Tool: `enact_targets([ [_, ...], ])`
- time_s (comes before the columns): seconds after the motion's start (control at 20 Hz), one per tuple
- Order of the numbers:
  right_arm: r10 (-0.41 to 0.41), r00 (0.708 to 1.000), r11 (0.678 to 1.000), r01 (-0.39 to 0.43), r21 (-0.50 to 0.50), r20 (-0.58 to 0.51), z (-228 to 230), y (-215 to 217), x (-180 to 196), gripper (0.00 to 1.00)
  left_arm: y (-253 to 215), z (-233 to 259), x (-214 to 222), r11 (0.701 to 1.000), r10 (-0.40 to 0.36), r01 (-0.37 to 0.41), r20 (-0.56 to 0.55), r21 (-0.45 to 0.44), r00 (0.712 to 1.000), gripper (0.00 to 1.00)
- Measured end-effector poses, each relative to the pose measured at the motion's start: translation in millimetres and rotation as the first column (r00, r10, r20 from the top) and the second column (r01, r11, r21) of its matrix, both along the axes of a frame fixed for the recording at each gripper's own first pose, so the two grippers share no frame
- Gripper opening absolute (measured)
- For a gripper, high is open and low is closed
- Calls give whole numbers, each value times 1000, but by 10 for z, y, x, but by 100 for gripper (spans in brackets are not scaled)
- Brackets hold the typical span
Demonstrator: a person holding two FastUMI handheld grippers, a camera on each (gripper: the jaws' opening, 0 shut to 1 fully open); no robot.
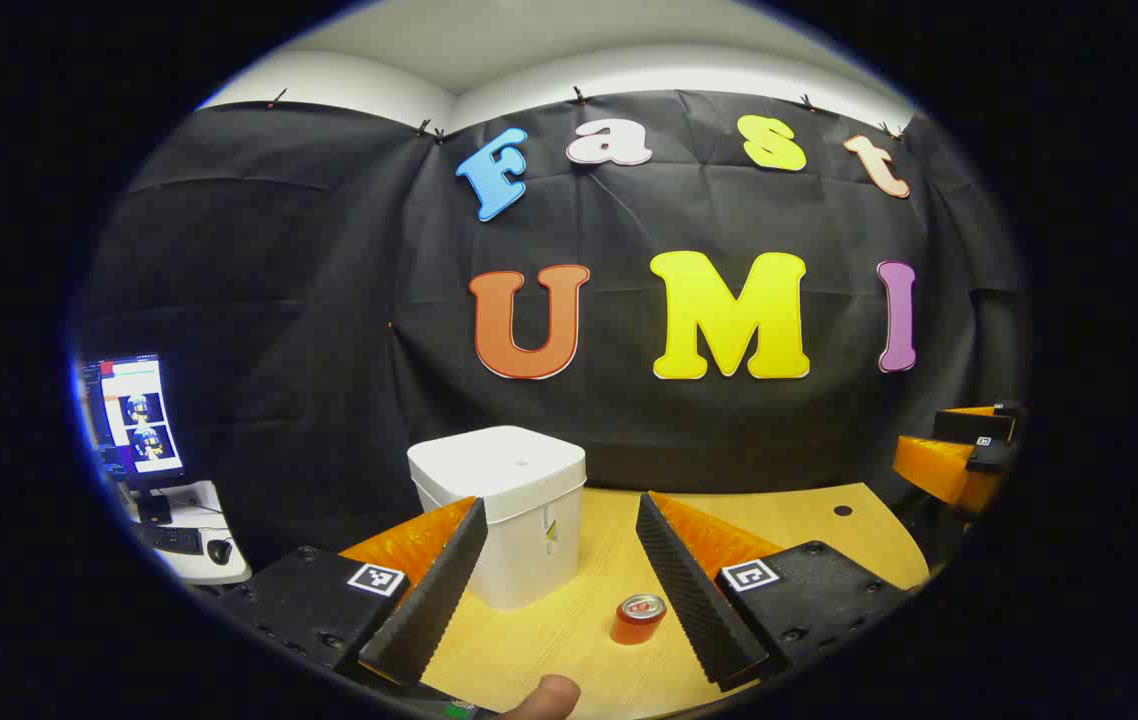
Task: Press the lid of the desktop garbage bin to open it, pick up the crumpled paper on the desktop and throw it into the bin, then pick up the pop can on the desktop and drop it into the bin, and finally close the garbage bin lid.
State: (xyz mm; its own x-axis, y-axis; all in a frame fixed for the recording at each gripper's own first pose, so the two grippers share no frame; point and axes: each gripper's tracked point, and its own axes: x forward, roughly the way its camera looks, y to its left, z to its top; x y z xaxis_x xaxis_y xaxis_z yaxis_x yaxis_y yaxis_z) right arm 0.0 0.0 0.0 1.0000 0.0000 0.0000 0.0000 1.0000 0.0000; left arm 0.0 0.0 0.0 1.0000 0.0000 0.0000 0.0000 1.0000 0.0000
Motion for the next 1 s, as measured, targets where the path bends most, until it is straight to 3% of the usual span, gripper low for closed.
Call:
enact_targets([
  [0.35,-131,991,991,132,39,-17,-38,271,131,94,71,47,417,992,-126,125,5,30,992,99],
  [0.4,-141,990,989,142,44,-24,-49,324,140,94,77,35,436,990,-137,137,0,31,991,94],
  [0.45,-150,988,987,151,45,-27,-47,370,136,94,93,26,460,988,-150,150,-1,30,989,99],
  [0.75,-196,980,980,196,16,-11,19,561,95,94,150,71,508,979,-202,201,29,37,979,99],
  [0.8,-200,980,980,201,14,-12,25,585,78,94,150,82,515,977,-211,210,30,37,977,94],
  [0.85,-204,979,979,204,7,-10,25,613,60,93,141,95,507,976,-215,214,36,40,976,99],
  [1.0,-211,978,977,211,-21,-8,19,661,16,93,101,137,504,972,-234,232,62,41,970,99],
])
